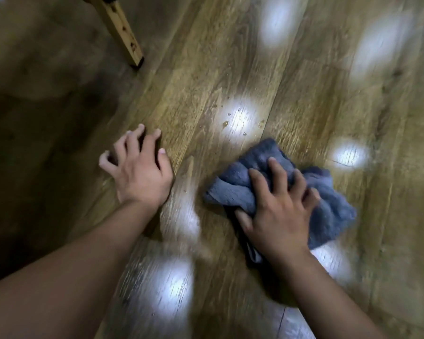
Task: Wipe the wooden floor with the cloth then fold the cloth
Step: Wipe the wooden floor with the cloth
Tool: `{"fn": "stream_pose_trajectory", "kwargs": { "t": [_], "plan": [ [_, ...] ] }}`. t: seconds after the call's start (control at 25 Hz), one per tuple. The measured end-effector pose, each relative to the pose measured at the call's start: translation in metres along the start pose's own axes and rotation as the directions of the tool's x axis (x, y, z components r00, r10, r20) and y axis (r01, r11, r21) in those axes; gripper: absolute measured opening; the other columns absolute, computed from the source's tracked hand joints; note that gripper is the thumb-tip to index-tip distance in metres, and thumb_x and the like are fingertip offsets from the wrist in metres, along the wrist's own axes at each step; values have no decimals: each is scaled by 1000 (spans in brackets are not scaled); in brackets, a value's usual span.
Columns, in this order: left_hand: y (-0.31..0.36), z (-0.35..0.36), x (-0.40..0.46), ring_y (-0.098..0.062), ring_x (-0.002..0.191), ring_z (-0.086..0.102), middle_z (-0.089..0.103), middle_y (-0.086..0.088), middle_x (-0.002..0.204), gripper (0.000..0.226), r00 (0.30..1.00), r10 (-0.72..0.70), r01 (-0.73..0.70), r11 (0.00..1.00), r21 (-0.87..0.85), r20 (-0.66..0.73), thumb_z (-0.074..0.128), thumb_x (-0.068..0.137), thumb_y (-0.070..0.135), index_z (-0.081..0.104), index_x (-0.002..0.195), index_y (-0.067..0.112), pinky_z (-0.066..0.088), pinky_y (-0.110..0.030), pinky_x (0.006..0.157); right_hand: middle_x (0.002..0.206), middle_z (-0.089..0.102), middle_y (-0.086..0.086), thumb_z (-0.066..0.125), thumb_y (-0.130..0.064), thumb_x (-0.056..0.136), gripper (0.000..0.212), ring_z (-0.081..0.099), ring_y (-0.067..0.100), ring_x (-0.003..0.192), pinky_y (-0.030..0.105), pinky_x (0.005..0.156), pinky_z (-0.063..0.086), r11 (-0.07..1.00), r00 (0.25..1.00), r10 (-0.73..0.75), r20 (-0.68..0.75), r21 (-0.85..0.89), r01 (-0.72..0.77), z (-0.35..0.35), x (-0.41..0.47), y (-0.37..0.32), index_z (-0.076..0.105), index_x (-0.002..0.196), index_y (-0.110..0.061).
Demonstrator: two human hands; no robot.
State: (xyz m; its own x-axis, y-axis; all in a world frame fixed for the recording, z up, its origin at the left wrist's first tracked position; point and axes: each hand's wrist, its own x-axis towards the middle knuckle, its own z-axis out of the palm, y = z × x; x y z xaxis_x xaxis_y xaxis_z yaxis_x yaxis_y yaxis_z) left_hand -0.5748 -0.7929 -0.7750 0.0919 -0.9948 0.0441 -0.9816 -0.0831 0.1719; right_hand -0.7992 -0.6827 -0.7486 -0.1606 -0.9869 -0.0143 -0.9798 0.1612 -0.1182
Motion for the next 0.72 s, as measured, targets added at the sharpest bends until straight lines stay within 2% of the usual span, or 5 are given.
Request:
{"fn": "stream_pose_trajectory", "kwargs": {
  "t": [0.24, 0.36, 0.52, 0.64, 0.72],
  "plan": [
    [-2, 1, 0, -25, 136, 35, 45, 0, 150, 41, 1000, 1, -2, 1000, -26, -14, 47, 93, 38, 56, 132, 32, 26, -51, 97, 143, 42, 9, 52, -63, 74, 65, 41, 43, 122, 61, 100, 28, 998, 997, -10, -70, -59, 6, 10, 175, -31, 46, 128, -27],
    [1, 3, 0, -24, 136, 37, 47, 2, 150, 42, 1000, -6, 5, 999, -48, -17, 48, 91, 38, 58, 131, 33, 25, -48, 96, 142, 40, 11, 52, -60, 77, 62, 38, 44, 123, 64, 101, 26, 999, 999, 17, -31, -43, -19, 11, 227, -46, 43, 128, -26],
    [0, 0, -1, -24, 135, 40, 51, 0, 146, 38, 996, 6, -19, 988, -152, -85, 49, 91, 29, 64, 126, 29, 25, -45, 99, 154, 33, 8, 59, -56, 77, 69, 32, 45, 135, 60, 105, 24, 994, 995, -103, -17, -23, 102, 11, 187, -50, 42, 136, -25],
    [-6, -1, -8, -28, 117, 45, 54, -6, 128, 43, 978, -20, -49, 945, -324, -208, 48, 74, 4, 70, 107, 22, 34, -42, 96, 157, 34, 5, 58, -60, 74, 75, 29, 44, 140, 56, 104, 24, 973, 973, -232, 11, 8, 232, 8, 110, -48, 45, 140, -27],
    [-10, 0, -8, -29, 105, 45, 52, -13, 115, 45, 963, -17, -95, 912, -399, -268, 44, 66, -6, 70, 96, 14, 36, -31, 94, 156, 36, 5, 54, -62, 73, 76, 31, 46, 139, 55, 101, 26, 967, 967, -253, 7, 1, 253, 8, 58, -47, 47, 140, -27]
  ]
}}
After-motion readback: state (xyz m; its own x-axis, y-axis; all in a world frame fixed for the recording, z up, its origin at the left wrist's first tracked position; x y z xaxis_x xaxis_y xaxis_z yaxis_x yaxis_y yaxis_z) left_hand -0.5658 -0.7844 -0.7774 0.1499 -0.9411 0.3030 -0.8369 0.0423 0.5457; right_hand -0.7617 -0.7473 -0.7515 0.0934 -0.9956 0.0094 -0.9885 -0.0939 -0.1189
